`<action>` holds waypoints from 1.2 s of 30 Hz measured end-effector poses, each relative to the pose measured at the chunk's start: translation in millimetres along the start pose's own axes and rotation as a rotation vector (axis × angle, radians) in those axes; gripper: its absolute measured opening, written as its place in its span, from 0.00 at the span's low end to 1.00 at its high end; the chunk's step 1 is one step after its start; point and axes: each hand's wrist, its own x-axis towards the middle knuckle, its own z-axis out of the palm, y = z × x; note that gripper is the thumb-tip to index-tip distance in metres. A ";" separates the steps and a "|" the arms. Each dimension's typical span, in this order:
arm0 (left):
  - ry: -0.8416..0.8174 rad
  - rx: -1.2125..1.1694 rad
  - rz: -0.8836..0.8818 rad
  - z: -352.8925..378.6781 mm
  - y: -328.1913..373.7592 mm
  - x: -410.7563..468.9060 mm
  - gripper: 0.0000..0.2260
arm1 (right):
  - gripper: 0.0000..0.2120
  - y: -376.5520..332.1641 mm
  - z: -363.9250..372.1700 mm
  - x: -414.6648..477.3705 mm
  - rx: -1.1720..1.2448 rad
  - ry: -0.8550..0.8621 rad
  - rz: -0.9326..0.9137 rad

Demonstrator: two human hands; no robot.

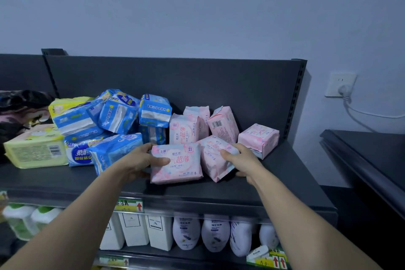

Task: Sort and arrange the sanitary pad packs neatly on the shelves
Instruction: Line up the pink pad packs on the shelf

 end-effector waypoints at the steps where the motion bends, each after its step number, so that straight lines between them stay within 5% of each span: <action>1: 0.012 -0.013 0.004 1.9 -0.2 -1.1 0.22 | 0.20 0.6 2.7 -1.9 0.058 0.016 0.015; 7: 0.035 -0.128 0.029 14.2 -2.2 -9.0 0.22 | 0.19 8.5 11.4 -19.4 0.315 0.322 -0.037; 13: 0.003 -0.204 0.076 32.8 -5.4 -15.6 0.21 | 0.18 12.4 11.3 -42.6 -0.140 0.501 -0.234; 17: -0.017 -0.246 0.106 37.2 -6.1 -20.3 0.20 | 0.21 17.0 10.8 -56.9 -0.140 0.500 -0.236; 36: -0.465 -0.420 0.220 124.5 -6.4 -65.2 0.18 | 0.17 53.6 -52.7 -191.7 0.170 1.241 -0.342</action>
